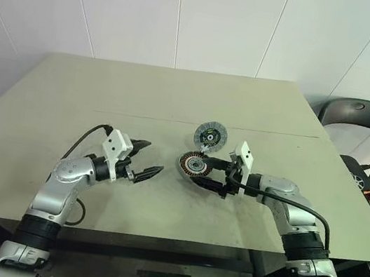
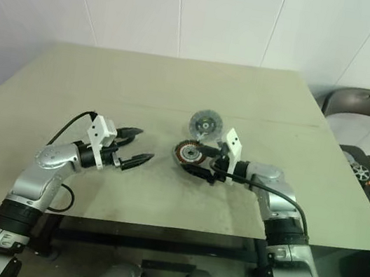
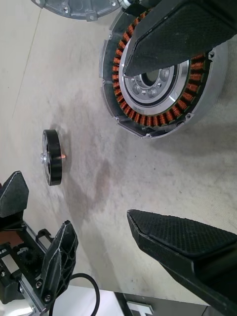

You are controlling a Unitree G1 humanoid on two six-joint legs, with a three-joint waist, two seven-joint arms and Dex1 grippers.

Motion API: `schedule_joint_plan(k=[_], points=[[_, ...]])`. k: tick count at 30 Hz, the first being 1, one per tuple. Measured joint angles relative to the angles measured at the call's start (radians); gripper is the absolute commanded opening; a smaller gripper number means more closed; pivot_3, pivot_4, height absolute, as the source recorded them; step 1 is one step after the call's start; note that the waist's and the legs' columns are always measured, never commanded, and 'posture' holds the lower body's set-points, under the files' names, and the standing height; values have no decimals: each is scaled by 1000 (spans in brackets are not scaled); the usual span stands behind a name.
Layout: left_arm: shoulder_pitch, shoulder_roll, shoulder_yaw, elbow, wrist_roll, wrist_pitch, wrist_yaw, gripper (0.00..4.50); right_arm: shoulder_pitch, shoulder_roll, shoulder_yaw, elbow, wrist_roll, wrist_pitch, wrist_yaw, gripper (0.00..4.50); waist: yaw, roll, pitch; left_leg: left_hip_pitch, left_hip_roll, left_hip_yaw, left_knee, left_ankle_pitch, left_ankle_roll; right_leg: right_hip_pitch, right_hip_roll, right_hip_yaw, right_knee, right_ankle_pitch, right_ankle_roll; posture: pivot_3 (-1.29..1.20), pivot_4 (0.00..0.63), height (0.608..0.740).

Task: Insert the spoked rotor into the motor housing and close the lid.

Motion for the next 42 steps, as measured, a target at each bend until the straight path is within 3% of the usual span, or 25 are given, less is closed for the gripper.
schedule_joint_plan(k=[13, 24, 33, 42], points=[[-3, -3, 0, -2, 0, 0, -1, 4494, -42, 8, 5, -5, 1, -1, -2, 4493, 0, 0, 0, 0, 0, 0, 0, 0, 0, 0, 0, 0, 0, 0, 0, 0, 0, 740], [-12, -6, 0, 13, 2, -25, -6, 4494, -198, -17, 154, -21, -155, -1, -13, 4493, 0, 0, 0, 0, 0, 0, -1, 0, 0, -1, 0, 0, 0, 0, 0, 0, 0, 740], [-12, -7, 0, 14, 4, -27, -5, 4494, -289, -110, 301, -43, -235, 192, 81, 4493, -1, 0, 0, -1, 0, 0, -1, 0, 0, -2, 0, 0, 0, 0, 0, 0, 0, 740], [-12, -10, 1, 16, 4, -28, -1, 4494, -352, -70, 385, -34, -300, 267, 61, 4493, 0, 0, 0, -2, 0, 0, -1, 0, 0, -3, -1, 0, 0, 0, 0, 0, 0, 740]])
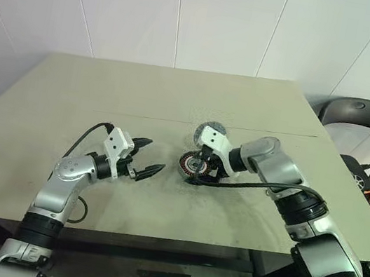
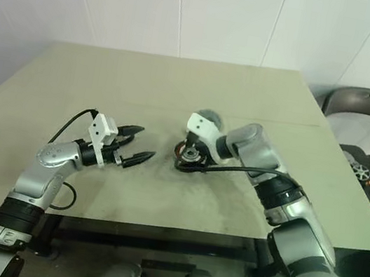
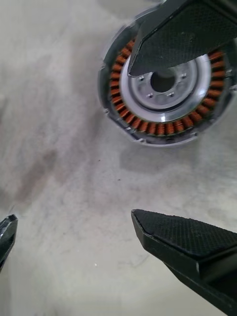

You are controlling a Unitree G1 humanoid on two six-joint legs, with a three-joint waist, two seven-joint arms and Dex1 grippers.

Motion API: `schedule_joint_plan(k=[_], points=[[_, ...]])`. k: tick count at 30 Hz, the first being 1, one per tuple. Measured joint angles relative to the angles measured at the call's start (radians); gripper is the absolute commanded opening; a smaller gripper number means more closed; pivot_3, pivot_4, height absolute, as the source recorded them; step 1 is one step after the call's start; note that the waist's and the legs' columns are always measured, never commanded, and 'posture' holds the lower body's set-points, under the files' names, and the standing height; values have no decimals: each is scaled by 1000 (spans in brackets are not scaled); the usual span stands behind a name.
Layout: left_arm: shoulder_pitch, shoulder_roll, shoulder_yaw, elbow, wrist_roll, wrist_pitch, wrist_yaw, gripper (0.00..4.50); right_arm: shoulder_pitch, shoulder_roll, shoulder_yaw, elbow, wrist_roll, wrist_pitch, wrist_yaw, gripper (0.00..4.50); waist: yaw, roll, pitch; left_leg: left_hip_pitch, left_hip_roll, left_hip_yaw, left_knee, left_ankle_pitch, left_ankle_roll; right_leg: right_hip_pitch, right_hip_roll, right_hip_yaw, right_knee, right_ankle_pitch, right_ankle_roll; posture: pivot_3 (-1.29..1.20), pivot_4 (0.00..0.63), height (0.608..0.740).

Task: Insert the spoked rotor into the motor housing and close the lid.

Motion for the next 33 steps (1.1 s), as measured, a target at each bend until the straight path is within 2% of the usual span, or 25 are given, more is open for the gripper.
schedule_joint_plan(k=[6, 13, 17, 21, 24, 33], points=[[1, 0, 0, 0, 1, 0, 6, 4494, 0, 26, 66, 89, -83, -33, -49, 4493, -1, 0, 0, 0, 0, 0, 0, 0, 0, 0, 0, 0, 0, 0, 0, 0, 0, 740], [0, 3, 0, -22, 1, 27, 20, 4494, 0, 51, 71, 138, -129, -104, -75, 4493, -1, 0, 0, 2, 0, 0, 1, 0, 0, 2, 0, 0, 0, 0, 0, 0, 0, 740], [-8, 4, 0, -33, 0, 43, 21, 4500, 1, 60, 79, 152, -160, -135, -91, 3611, -3, 0, 0, 5, 0, 0, 1, 0, 0, 5, 1, 0, 1, -1, 0, 0, 0, 740], [-8, 5, 0, -37, 0, 45, 19, 4500, 12, 52, 76, 130, -176, -154, -79, 2225, -2, -1, -1, 5, 0, -1, 1, 0, 0, 5, 1, 0, 0, 0, 1, 0, 0, 740], [-8, 6, 1, -36, 1, 41, 16, 4500, 35, 24, 73, 71, -174, -184, -34, 2020, -3, -2, -1, 4, 0, -1, 0, 0, 0, 4, 1, -1, 0, 0, 0, 0, 0, 740], [-7, 5, 1, -1, 2, -1, 11, 4500, 88, 14, 48, -52, -111, -137, 89, 2012, -3, -2, -1, 1, 0, -1, -1, 0, 0, 0, 0, -1, 0, 0, 0, 0, 0, 740]])
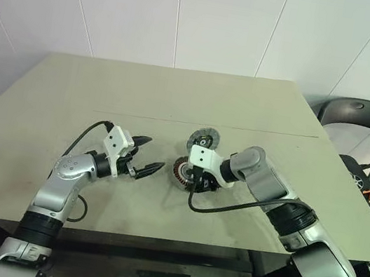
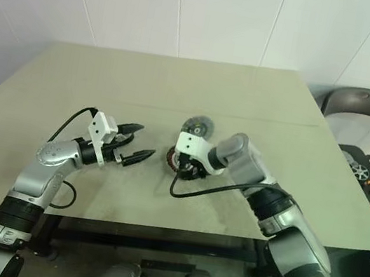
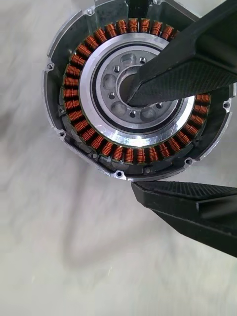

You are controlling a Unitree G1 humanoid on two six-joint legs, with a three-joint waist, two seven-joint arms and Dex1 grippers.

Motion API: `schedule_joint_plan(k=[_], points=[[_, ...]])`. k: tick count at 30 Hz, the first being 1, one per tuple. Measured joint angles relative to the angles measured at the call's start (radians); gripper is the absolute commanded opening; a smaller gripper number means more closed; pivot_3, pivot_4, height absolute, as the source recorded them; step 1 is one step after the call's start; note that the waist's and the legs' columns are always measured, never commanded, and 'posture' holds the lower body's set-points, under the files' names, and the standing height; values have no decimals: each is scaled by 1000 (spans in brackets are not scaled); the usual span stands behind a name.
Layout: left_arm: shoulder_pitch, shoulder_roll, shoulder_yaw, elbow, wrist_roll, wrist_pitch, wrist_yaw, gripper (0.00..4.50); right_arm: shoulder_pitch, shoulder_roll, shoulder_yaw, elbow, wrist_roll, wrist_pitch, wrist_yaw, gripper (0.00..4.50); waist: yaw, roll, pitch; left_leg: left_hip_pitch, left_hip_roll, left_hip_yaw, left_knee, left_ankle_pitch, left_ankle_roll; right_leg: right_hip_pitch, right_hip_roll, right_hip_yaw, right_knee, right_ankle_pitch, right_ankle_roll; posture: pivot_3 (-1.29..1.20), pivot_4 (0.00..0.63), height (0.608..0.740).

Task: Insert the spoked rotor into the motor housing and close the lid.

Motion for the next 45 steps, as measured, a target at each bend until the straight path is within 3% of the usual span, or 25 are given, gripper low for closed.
schedule_joint_plan(k=[7, 15, 22, 29, 34, 38, 45], points=[[1, 0, 0, 24, 1, -20, -11, 4500, 32, -47, -2, -136, 115, 75, 127, 2012, 3, 0, 0, 0, 0, 0, 2, 0, 0, 0, 0, 0, 0, 0, 0, 0, 0, 740], [1, 0, 0, 26, 3, -24, -10, 4500, 46, -64, 7, -132, 99, 68, 80, 4460, 3, 0, 0, 0, 0, 0, 2, 0, 0, 1, 0, 0, 0, 0, 0, 0, 0, 740], [-1, 0, -1, 26, 3, -22, -10, 4500, 66, -56, -31, -121, 149, 68, 63, 4460, 3, 0, 0, 0, 0, 0, 2, 0, 0, 1, 0, 0, 0, 0, 0, 0, 0, 740], [-2, -1, -1, 25, 3, -16, -9, 4500, 98, -57, -266, -132, 313, 21, 39, 4460, 4, 0, 1, 0, 0, 0, 2, 0, 0, 1, -1, -1, 0, 0, 0, 0, 0, 740], [-2, -8, -3, 19, 3, -7, -8, 4500, 134, -155, -398, -60, 360, -3, 26, 4460, 9, -1, 1, 0, -1, 1, 2, 0, 0, 2, -1, -1, -1, 0, 0, 0, 0, 740], [-3, -22, -20, 18, 3, 1, -9, 4500, 194, -241, -479, 65, 357, 2, -9, 4460, 21, -1, 1, 0, -1, 3, 2, 0, 0, 3, -1, -1, -2, 0, 0, 0, 0, 740], [-18, -30, -35, 25, 3, -3, -13, 4500, 299, -237, -489, 217, 273, -228, -140, 4460, 21, 0, 2, 1, 0, 5, 3, 0, 0, 4, 0, 0, -1, -1, 1, 0, 0, 740]])
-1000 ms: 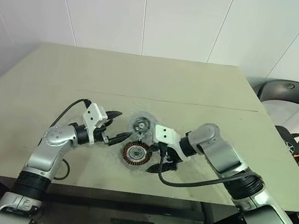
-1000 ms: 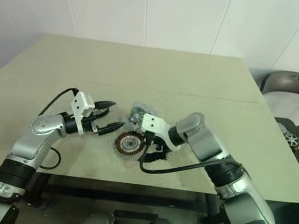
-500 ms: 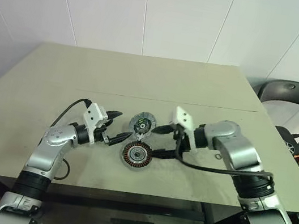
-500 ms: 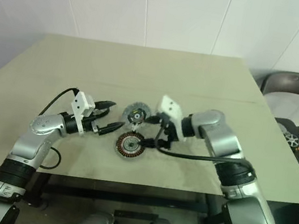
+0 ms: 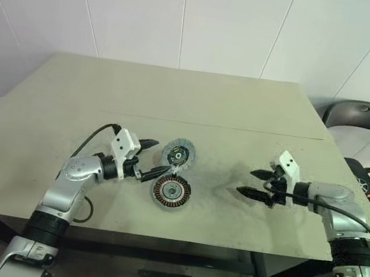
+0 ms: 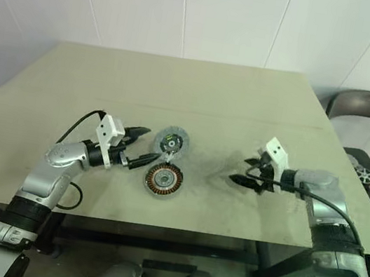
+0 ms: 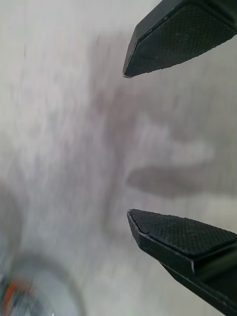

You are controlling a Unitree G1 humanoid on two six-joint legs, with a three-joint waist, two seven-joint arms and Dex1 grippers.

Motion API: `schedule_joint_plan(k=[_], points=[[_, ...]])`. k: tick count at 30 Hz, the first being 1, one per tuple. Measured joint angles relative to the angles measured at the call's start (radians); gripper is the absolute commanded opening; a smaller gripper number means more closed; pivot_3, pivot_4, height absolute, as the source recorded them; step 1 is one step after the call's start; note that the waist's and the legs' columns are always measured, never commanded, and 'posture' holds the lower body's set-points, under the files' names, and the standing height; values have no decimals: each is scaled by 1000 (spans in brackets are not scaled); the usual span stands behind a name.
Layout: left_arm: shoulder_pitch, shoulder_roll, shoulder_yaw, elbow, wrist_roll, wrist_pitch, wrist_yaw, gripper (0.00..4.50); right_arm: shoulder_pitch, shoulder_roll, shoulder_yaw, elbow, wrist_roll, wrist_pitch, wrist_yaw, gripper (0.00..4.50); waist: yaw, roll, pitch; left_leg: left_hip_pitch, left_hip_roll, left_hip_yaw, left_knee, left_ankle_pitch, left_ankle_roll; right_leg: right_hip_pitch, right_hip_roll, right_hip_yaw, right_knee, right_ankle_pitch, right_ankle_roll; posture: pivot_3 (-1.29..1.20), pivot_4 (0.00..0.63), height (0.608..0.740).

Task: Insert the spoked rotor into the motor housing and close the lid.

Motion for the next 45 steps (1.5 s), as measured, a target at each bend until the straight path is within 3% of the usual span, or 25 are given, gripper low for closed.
schedule_joint_plan(k=[16, 33, 43, 45], points=[[2, 2, 0, 30, 1, -24, -5, 4500, -49, 2, -44, 362, -18, -188, -9, 4460, 5, -1, 0, 2, 0, 0, 1, 0, 0, 4, 0, 0, -1, 0, -1, 0, 0, 740], [-1, 4, -3, 30, 9, -22, -18, 4500, 138, -64, -187, 292, 96, -154, 172, 4460, 34, -3, -2, 4, -1, -2, 1, 0, 1, 8, -1, -2, -3, -4, 0, 0, 0, 740], [-2, 4, -3, 33, 12, -22, -22, 4500, 135, -46, -176, 309, 88, -164, 137, 4460, 32, -10, -6, 8, -1, -2, 1, 0, 0, 12, -1, -2, -3, -5, 0, 0, 0, 740], [-2, 4, -3, 34, 12, -22, -22, 4500, 127, -37, -172, 317, 81, -166, 126, 4081, 31, -12, -5, 13, 0, -1, 1, -1, 0, 17, -1, -2, -3, -5, 0, 0, 0, 740]])
